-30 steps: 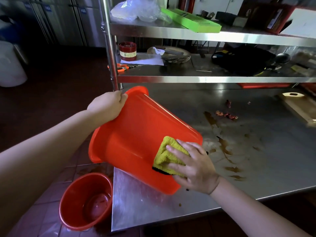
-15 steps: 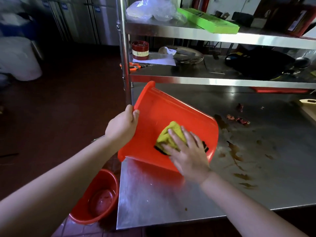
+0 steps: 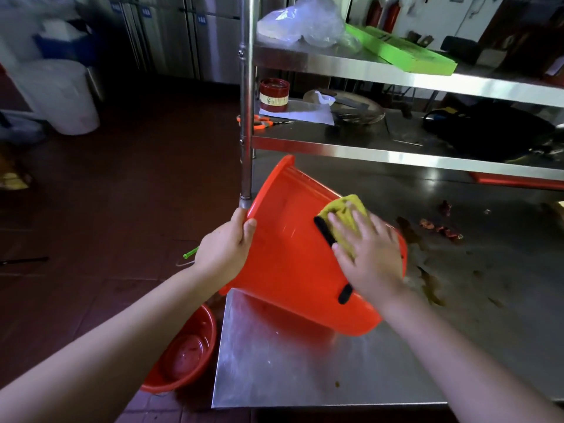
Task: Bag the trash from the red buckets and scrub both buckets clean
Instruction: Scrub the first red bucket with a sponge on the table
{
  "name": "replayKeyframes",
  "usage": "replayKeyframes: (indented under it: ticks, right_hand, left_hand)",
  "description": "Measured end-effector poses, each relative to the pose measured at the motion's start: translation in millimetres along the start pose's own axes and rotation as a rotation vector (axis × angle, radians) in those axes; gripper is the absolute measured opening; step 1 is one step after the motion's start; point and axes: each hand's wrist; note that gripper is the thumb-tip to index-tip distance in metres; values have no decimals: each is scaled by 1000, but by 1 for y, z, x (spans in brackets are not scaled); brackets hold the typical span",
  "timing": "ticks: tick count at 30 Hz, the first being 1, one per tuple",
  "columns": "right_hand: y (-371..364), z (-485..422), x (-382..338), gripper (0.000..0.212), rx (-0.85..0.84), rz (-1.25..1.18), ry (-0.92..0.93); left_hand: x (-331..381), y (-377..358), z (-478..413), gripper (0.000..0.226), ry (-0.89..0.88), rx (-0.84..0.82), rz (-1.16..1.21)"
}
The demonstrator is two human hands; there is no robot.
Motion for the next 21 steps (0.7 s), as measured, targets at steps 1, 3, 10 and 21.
replayKeyframes:
  ticks: [1, 3, 10, 21]
  right_hand:
    - [-3, 12, -17, 46, 45, -16, 128]
    - [-13, 30, -47, 33, 85, -64, 376]
    - [-19, -40, -65, 37, 46, -125, 315]
    - [-11, -59, -63, 50, -62, -57, 54]
  left_hand:
    - [0, 0, -1, 29, 3, -4, 8]
    - [-1, 1, -1, 32, 10, -10, 23]
    - [-8, 3, 3, 31, 13, -26, 69]
    - [-15, 5, -5, 33, 7, -12, 36]
Point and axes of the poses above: each hand's wrist, its own z-axis away from the middle knuckle, its own y-axis out of the back of the hand, x = y × z, and after that the axes turned 14 degrees about x, right-handed
